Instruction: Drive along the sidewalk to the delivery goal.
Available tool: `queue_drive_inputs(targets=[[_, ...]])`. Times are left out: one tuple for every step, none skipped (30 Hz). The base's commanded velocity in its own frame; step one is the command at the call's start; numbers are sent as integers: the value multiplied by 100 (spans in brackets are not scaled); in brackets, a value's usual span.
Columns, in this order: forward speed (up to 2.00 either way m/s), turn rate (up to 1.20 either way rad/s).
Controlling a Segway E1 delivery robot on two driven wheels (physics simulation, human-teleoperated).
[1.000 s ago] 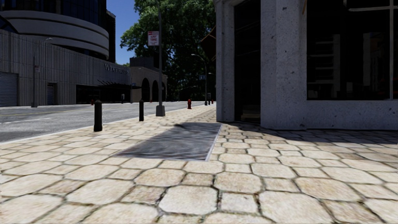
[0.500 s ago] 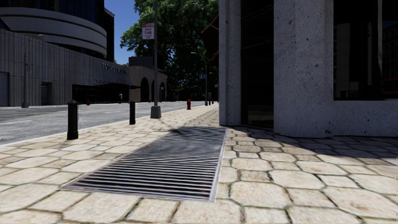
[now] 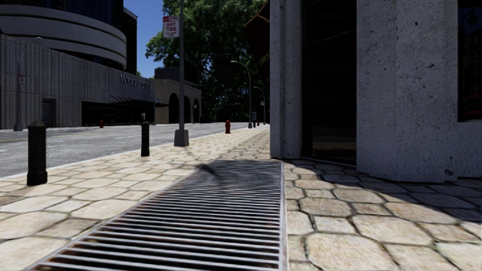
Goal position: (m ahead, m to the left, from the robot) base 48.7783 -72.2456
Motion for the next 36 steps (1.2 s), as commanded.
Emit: queue_drive_inputs(targets=[[200, 0], [200, 0], [200, 0], [200, 0], [200, 0], [200, 0], [200, 0], [200, 0], [200, 0], [200, 0], [200, 0], [200, 0], [200, 0], [200, 0], [200, 0], [200, 0], [200, 0], [200, 0], [200, 0], [200, 0], [200, 0], [200, 0], [200, 0], [200, 0], [200, 0], [200, 0], [200, 0], [200, 0], [200, 0], [200, 0], [200, 0], [200, 0], [200, 0], [200, 0], [200, 0], [200, 0]])
